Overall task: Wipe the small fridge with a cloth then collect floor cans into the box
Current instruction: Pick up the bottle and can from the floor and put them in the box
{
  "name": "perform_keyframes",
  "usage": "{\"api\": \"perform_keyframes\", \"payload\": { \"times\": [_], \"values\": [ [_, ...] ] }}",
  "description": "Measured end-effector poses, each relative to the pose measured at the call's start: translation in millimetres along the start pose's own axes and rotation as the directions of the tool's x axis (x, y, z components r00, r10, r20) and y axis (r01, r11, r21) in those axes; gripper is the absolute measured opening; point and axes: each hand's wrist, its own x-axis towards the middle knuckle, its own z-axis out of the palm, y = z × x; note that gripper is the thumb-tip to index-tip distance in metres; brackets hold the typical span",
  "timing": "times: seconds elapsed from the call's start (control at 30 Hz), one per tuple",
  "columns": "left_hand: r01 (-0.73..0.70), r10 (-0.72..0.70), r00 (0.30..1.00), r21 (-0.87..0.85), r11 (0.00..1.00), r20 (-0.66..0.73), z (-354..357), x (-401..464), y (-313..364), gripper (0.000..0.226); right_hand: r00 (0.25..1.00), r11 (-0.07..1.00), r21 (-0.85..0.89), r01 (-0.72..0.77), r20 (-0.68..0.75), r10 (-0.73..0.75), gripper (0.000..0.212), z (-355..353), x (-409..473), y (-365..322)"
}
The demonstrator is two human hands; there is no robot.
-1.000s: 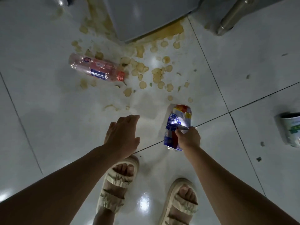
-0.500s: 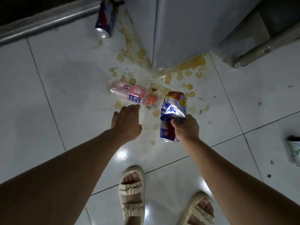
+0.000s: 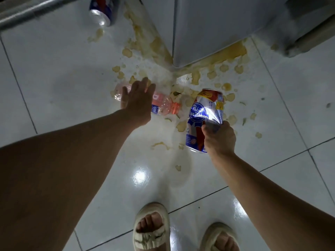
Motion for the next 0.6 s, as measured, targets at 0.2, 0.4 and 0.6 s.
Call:
{"api": "perform_keyframes", "payload": {
  "times": [0.2, 0.4, 0.6],
  "values": [
    [0.0, 0.004, 0.999, 0.109, 0.994, -0.04, 32.3, 18.5, -1.2, 0.08, 1.0, 0.996, 0.086, -0.015, -0.015, 0.016, 0.041, 16.8, 12.8, 18.2],
    [-0.007, 0.018, 0.997, 0.156, 0.988, -0.071, 23.1, -5.2, 7.0, 0.061, 0.999, 0.995, 0.091, -0.029, -0.021, 0.031, 0.04, -2.6, 5.4, 22.0],
    [0.053, -0.05, 0.998, -0.073, 0.996, 0.043, -52.7, -81.2, 29.5, 0.067, 0.998, 0.996, 0.078, -0.052, -0.041, 0.055, 0.041, -78.4, -47.2, -2.5]
  ]
}}
